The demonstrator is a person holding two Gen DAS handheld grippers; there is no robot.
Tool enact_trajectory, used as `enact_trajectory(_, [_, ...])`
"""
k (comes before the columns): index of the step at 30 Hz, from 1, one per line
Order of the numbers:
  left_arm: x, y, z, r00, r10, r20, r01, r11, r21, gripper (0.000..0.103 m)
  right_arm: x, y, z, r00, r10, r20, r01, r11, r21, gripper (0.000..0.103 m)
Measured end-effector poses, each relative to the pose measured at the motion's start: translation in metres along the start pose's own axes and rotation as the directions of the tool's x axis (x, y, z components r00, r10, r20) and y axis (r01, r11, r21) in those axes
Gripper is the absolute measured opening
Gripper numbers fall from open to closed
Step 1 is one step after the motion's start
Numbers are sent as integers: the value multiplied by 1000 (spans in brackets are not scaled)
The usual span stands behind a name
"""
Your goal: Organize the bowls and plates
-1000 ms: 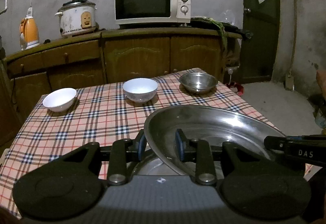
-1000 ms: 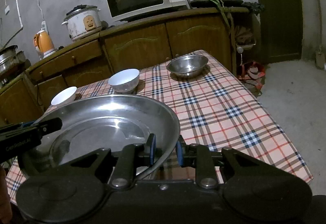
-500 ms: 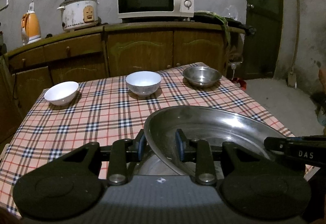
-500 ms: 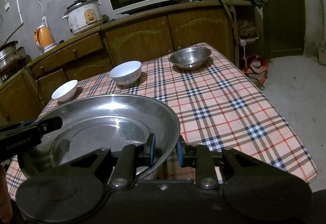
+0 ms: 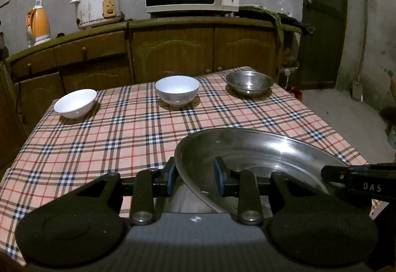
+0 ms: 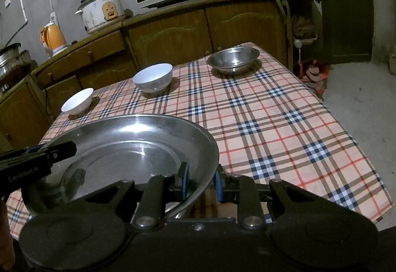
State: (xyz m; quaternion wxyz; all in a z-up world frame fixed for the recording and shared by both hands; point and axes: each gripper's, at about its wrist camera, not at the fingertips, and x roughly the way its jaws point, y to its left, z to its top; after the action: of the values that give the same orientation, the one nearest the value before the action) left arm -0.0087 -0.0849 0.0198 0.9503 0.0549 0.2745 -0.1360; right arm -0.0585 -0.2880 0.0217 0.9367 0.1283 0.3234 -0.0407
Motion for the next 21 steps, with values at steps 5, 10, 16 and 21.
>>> enact_trajectory(5, [3,2,-2,1000,2,-13,-2,1000,1,31,4,0,-2,1000,0,-11,0,1000,0,28])
enact_trajectory(10, [7,3,-4,1000,4,-26,-4,1000,2,31,9,0,-4,1000,-1,-22,1,1000,0,28])
enact_trajectory(16, [11,5,-7,999,6,-42,-6,1000,2,31,15,0,-5,999,0,-38,0,1000,0,28])
enact_trajectory(21, [14,5,-10,999,8,-53,-8,1000,3,31,19,0,-7,999,0,-48,0,1000,-2,28])
